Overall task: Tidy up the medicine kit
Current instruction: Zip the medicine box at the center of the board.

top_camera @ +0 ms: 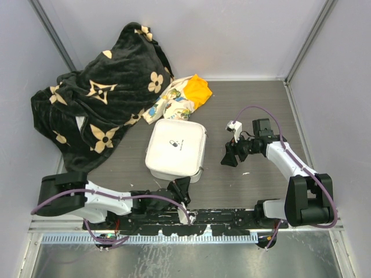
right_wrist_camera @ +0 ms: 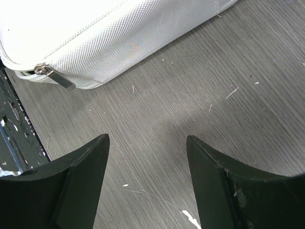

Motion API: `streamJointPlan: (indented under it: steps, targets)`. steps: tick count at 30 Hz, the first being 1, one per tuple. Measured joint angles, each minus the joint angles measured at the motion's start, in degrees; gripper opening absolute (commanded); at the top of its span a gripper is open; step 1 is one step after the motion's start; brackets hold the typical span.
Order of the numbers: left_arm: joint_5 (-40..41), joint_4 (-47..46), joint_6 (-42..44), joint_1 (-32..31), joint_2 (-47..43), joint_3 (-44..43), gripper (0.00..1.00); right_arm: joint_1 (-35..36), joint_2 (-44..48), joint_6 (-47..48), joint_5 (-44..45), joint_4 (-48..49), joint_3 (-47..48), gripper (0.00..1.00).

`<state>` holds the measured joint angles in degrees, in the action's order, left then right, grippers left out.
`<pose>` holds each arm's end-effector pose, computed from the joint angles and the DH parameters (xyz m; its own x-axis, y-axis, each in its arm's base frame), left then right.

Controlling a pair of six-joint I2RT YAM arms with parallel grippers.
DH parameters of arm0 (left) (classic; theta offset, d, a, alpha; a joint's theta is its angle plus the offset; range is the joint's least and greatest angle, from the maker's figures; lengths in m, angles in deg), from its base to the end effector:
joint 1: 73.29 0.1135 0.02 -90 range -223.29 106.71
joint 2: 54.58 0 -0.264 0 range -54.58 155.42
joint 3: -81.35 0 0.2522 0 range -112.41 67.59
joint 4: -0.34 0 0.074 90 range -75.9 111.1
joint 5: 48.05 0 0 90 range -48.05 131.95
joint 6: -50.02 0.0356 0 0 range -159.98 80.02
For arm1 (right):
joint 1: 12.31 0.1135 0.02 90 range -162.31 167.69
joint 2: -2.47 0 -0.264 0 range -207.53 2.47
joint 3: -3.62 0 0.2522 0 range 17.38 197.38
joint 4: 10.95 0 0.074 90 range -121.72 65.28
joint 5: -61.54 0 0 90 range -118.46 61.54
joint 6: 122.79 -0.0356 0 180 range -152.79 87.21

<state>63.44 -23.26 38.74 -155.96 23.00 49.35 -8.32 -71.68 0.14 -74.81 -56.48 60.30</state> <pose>0.0434 -0.2355 0.1511 0.8532 0.5195 -0.0469 0.2189 -0.2749 0.9362 0.2309 0.0419 0.2039 -0.5418 -0.4139 -0.7315 -0.7986 0.5251 0.2943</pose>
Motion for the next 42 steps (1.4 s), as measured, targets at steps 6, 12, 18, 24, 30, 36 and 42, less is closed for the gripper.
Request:
streamJointPlan:
  steps: [6,12,18,24,30,36,42]
  targets:
    - [-2.4,16.3,-9.1,-0.1,-9.0,-3.0,0.3,0.0,-1.1,0.2,0.0,-0.1,0.0,0.72]
    - [-4.5,25.7,-16.7,-0.1,-13.2,-7.2,0.39,-0.1,-1.2,0.2,0.0,-0.2,0.0,0.72]
    - [-8.9,34.6,-25.9,3.4,-16.1,-12.6,0.51,-0.1,-1.1,-1.1,-1.3,0.0,0.0,0.72]
    - [-13.3,38.5,-33.4,8.2,-15.1,-17.7,0.61,-0.1,0.4,-2.3,-2.9,1.3,0.0,0.72]
    - [-16.0,39.3,-36.3,9.9,-9.9,-19.1,0.67,-0.1,0.4,-2.2,-3.3,1.3,0.0,0.72]
    - [-17.1,39.5,-38.7,11.3,-6.4,-21.4,0.63,-0.1,0.4,-2.2,-3.3,1.3,0.0,0.72]
    - [-18.7,39.4,-41.3,13.9,-5.9,-22.6,0.58,-0.1,0.4,-2.0,-3.3,1.3,0.0,0.72]
